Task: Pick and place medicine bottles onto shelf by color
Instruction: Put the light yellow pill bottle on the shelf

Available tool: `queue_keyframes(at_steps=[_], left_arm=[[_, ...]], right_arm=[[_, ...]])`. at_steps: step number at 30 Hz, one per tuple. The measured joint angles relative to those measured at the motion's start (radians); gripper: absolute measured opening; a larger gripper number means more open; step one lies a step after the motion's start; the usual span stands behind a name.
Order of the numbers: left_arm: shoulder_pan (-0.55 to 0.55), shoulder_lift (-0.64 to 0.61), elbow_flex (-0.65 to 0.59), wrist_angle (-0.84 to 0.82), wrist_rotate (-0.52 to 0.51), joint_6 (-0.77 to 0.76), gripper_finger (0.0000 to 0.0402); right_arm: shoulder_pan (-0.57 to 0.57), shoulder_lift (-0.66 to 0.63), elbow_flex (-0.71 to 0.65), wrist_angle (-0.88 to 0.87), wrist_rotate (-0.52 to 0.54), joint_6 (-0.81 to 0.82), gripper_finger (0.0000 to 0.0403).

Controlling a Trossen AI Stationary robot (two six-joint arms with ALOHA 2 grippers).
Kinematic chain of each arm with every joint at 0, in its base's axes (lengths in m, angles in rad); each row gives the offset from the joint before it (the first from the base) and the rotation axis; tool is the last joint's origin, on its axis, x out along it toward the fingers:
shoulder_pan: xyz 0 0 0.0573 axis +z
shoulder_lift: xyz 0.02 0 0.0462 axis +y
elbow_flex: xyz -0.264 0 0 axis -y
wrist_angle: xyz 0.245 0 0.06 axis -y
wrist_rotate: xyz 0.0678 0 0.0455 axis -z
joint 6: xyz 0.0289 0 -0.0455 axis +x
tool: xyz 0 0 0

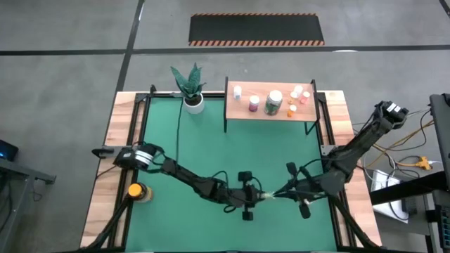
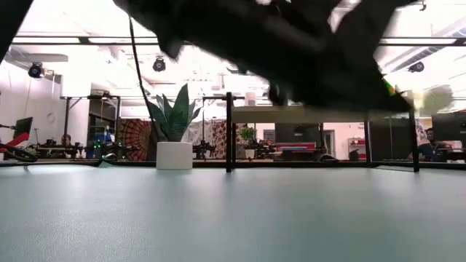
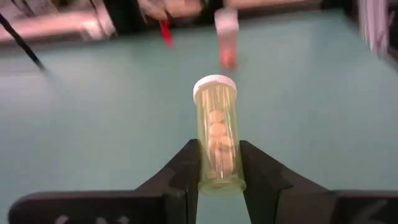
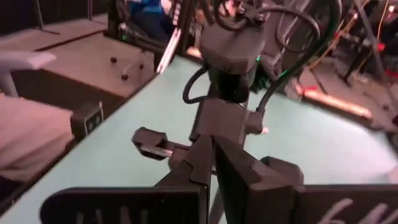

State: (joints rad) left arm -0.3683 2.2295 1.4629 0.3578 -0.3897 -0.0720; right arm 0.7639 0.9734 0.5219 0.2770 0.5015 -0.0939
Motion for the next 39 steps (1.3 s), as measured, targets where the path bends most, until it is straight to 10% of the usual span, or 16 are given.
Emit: queue_keyframes(at_steps=[11, 24, 39], left_arm=[[-0.045, -0.358, -0.417, 0.453, -0.073, 0.179, 0.0082], [-0.041, -0.482, -0.734, 0.977, 0.017, 0.417, 0.0085], [-0.035, -0.482, -0.733, 0.976, 0.013, 0.429, 0.0086]], right_arm=[[-0.001, -0.159, 0.052, -0.036, -0.003, -0.242, 0.0012], [-0.106, 0.109, -0.014, 0.565, -0.003, -0.438, 0.0019], [-0.233, 0.281, 0.229, 0.358, -0.011, -0.290, 0.0218]])
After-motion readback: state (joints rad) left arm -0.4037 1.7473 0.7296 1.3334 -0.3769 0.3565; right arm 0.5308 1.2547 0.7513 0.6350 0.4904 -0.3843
